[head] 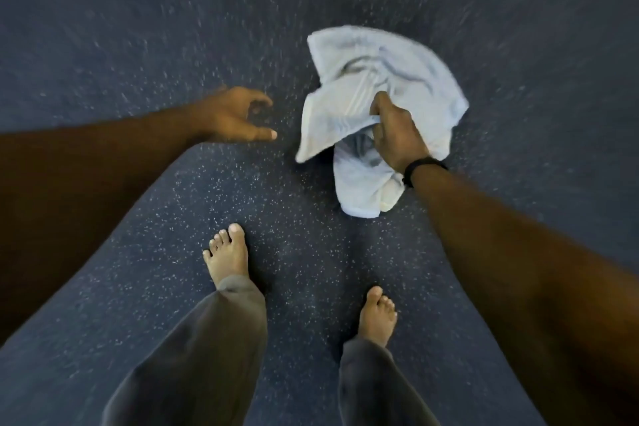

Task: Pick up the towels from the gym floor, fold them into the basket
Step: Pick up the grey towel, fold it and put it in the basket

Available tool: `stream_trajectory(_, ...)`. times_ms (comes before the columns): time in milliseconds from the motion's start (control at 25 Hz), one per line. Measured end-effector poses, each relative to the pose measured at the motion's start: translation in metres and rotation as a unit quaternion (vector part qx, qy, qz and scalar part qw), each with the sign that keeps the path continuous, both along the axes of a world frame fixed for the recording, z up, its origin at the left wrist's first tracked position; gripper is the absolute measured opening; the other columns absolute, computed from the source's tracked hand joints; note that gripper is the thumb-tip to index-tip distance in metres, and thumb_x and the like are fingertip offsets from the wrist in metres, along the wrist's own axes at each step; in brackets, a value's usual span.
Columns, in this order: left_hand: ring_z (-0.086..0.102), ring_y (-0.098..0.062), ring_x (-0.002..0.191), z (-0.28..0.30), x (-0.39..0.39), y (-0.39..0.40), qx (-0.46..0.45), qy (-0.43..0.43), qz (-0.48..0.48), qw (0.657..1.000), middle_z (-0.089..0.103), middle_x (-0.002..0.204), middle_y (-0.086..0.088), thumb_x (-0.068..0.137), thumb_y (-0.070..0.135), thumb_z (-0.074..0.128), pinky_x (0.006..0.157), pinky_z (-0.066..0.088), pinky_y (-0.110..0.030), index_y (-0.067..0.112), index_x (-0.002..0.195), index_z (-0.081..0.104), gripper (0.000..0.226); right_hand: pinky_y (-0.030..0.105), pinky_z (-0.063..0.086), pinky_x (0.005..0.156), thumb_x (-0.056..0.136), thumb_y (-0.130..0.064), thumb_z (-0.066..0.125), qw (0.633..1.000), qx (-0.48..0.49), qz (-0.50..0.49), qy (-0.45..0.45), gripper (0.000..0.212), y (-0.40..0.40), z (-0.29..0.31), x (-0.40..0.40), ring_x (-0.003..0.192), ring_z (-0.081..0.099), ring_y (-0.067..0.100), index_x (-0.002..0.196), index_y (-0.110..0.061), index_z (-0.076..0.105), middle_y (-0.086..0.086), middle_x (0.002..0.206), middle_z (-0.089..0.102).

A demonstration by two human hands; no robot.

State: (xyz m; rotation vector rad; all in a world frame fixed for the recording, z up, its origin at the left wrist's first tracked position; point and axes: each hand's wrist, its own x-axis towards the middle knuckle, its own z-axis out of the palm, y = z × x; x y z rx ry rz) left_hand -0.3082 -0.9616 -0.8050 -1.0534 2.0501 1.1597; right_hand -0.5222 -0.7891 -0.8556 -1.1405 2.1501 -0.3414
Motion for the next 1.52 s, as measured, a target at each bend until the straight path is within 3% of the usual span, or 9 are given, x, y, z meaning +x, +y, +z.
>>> stream_trajectory(160,0.045,-0.027,0.131,0.141,-0.045,-0.022,-0.062,0.052,-0.010,0.997,0.047,0.143,-0.010,0.082,0.039,0.070,0.109,0.035,-0.036,0.016,0.142,0.041,0.071,0.039,0.030,0.055,0.088,-0.004,0.042,0.995,-0.092,-0.019,0.030,0.009,-0.032,0.151,-0.057,0.064,0.044,0.030,0.094,-0.002,0.048,0.011,0.073,0.051)
stream_trajectory(280,0.049,-0.024,0.127,0.288,-0.075,-0.044,-0.115,0.113,0.001,0.987,0.052,0.138,-0.011,0.081,0.040,0.071,0.105,0.038,-0.033,0.016,0.140,0.044,0.069,0.045,0.048,0.060,0.086,-0.005,0.048,0.987,-0.124,-0.014,0.097,0.010,-0.052,0.311,-0.108,0.069,0.055,0.033,0.083,-0.003,0.058,0.015,0.078,0.061)
stream_trajectory(440,0.053,-0.020,0.120,0.485,-0.107,-0.058,-0.173,0.205,0.030,0.963,0.058,0.129,-0.006,0.081,0.036,0.073,0.091,0.037,-0.019,0.017,0.135,0.051,0.062,0.039,0.044,0.058,0.087,-0.014,0.056,0.968,-0.191,-0.044,0.158,0.026,-0.055,0.528,-0.150,0.062,0.049,0.025,0.062,-0.016,0.048,0.005,0.063,0.052)
stream_trajectory(520,0.055,-0.020,0.118,0.585,-0.120,-0.056,-0.200,0.244,0.035,0.948,0.060,0.124,-0.002,0.078,0.041,0.073,0.089,0.038,-0.021,0.019,0.133,0.053,0.062,0.037,0.042,0.057,0.090,-0.018,0.054,0.951,-0.230,-0.074,0.193,0.028,-0.046,0.641,-0.161,0.063,0.050,0.027,0.063,-0.015,0.046,0.005,0.063,0.052)
stream_trajectory(680,0.054,-0.019,0.121,0.760,-0.150,-0.046,-0.245,0.340,0.004,0.908,0.057,0.132,-0.005,0.080,0.040,0.073,0.101,0.040,-0.029,0.018,0.137,0.049,0.067,0.041,0.049,0.066,0.093,-0.023,0.048,0.903,-0.308,-0.123,0.273,0.020,-0.015,0.833,-0.181,0.074,0.056,0.034,0.077,-0.012,0.053,0.009,0.074,0.061)
stream_trajectory(840,0.052,-0.016,0.123,0.883,-0.176,-0.018,-0.265,0.419,-0.051,0.867,0.056,0.133,-0.002,0.078,0.047,0.072,0.101,0.039,-0.029,0.022,0.138,0.048,0.069,0.046,0.051,0.071,0.095,-0.026,0.045,0.865,-0.338,-0.163,0.334,0.020,0.041,0.958,-0.184,0.080,0.059,0.034,0.080,-0.015,0.054,0.009,0.081,0.065)
stream_trajectory(1000,0.050,-0.019,0.125,0.943,-0.205,0.005,-0.250,0.462,-0.114,0.843,0.053,0.135,-0.003,0.080,0.047,0.070,0.101,0.039,-0.031,0.021,0.140,0.045,0.070,0.045,0.050,0.071,0.096,-0.028,0.046,0.844,-0.320,-0.202,0.379,0.021,0.097,1.022,-0.176,0.082,0.060,0.036,0.079,-0.021,0.055,0.011,0.084,0.066)
stream_trajectory(1200,0.052,-0.020,0.121,0.998,-0.256,0.065,-0.203,0.520,-0.224,0.799,0.055,0.134,-0.006,0.080,0.045,0.071,0.103,0.042,-0.032,0.021,0.138,0.047,0.068,0.045,0.051,0.073,0.097,-0.026,0.047,0.785,-0.292,-0.305,0.454,0.024,0.201,1.091,-0.157,0.089,0.063,0.035,0.093,-0.012,0.066,0.015,0.094,0.070)
stream_trajectory(1520,0.056,-0.014,0.108,1.019,-0.303,0.227,-0.100,0.550,-0.369,0.743,0.057,0.127,-0.003,0.078,0.043,0.074,0.096,0.044,-0.027,0.019,0.135,0.050,0.067,0.042,0.044,0.067,0.096,-0.020,0.046,0.698,-0.183,-0.475,0.503,0.029,0.401,1.111,-0.055,0.086,0.062,0.035,0.067,-0.021,0.048,0.018,0.086,0.067)
